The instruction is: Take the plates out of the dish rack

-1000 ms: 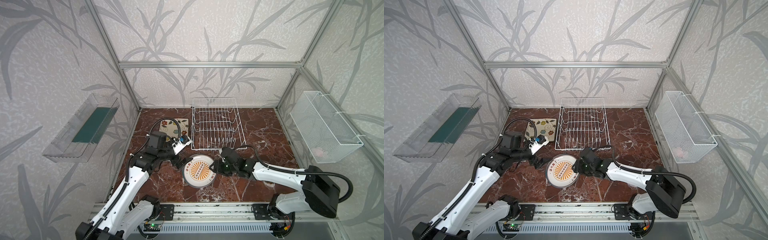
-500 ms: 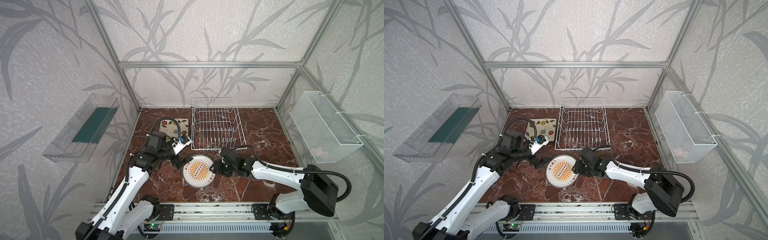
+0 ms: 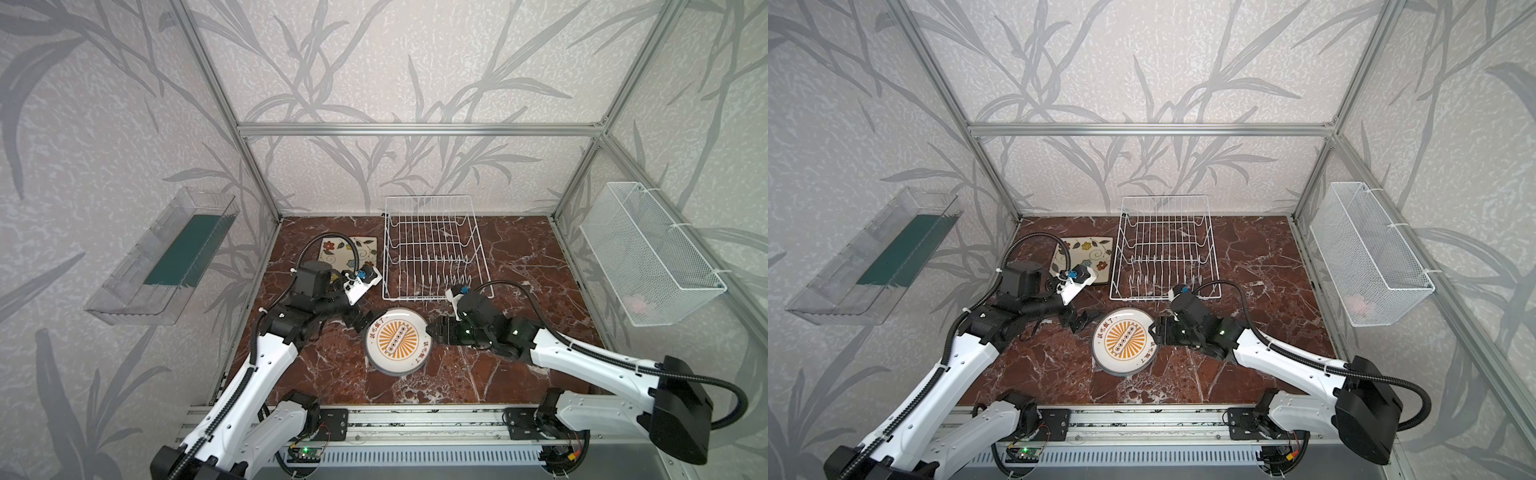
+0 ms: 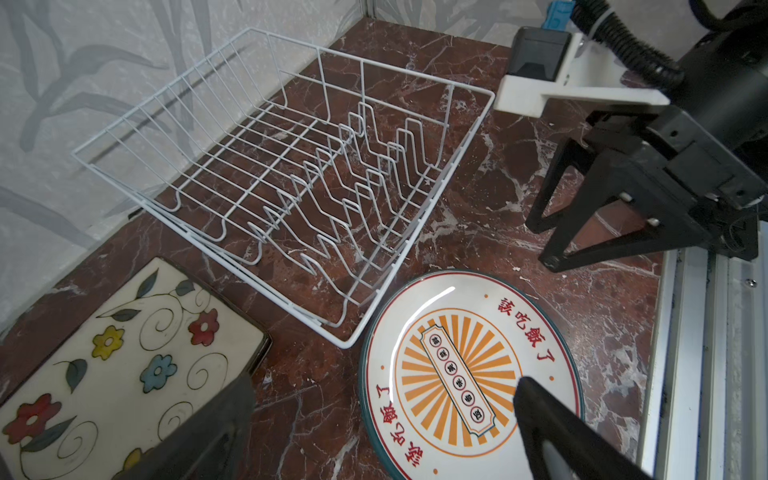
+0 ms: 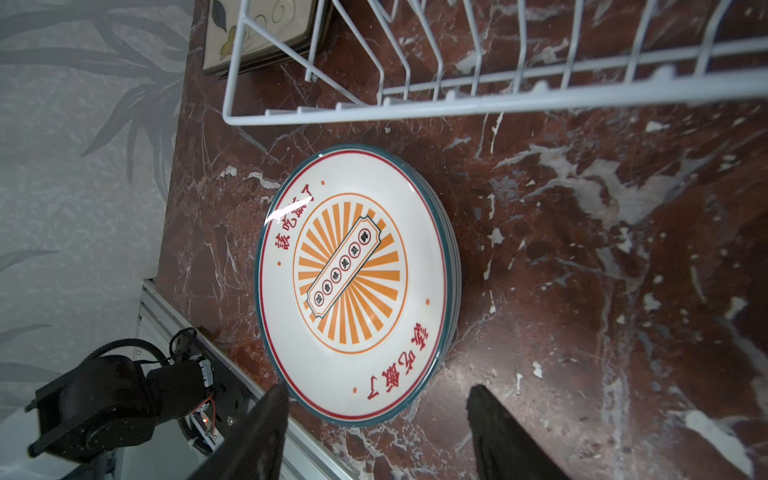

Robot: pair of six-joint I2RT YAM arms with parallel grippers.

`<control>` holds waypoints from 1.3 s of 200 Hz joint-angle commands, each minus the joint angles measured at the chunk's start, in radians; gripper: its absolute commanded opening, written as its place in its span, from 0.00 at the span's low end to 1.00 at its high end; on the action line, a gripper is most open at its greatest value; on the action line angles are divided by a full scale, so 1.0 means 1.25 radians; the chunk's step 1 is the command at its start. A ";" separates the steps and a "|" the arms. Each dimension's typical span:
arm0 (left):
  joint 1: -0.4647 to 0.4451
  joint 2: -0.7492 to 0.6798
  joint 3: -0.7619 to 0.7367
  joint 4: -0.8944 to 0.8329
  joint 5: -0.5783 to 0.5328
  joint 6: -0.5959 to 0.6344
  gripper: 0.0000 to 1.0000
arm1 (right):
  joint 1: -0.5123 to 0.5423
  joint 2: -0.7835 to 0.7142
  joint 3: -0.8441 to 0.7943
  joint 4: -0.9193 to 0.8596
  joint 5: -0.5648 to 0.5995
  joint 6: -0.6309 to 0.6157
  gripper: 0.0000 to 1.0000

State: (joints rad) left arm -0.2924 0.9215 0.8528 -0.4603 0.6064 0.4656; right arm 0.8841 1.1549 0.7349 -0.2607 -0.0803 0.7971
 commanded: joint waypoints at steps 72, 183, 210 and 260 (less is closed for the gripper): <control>0.002 -0.084 -0.031 0.414 -0.294 -0.245 0.99 | -0.145 -0.328 0.020 -0.051 0.285 -0.410 0.99; 0.016 -0.004 -0.188 0.560 -0.838 -0.262 0.99 | -0.595 -0.291 -0.208 0.356 0.323 -0.504 0.99; 0.024 0.024 -0.249 0.582 -0.967 -0.357 0.99 | -0.625 -0.198 -0.248 0.456 0.346 -0.470 0.99; 0.023 0.061 -0.340 0.593 -1.085 -0.489 0.99 | -0.626 0.005 -0.245 0.523 0.362 -0.513 0.99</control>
State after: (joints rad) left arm -0.2668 0.9951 0.4934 0.2192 -0.6018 -0.0017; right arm 0.1043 1.0832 0.4183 0.2935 0.3408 0.1837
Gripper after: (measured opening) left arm 0.991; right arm 0.991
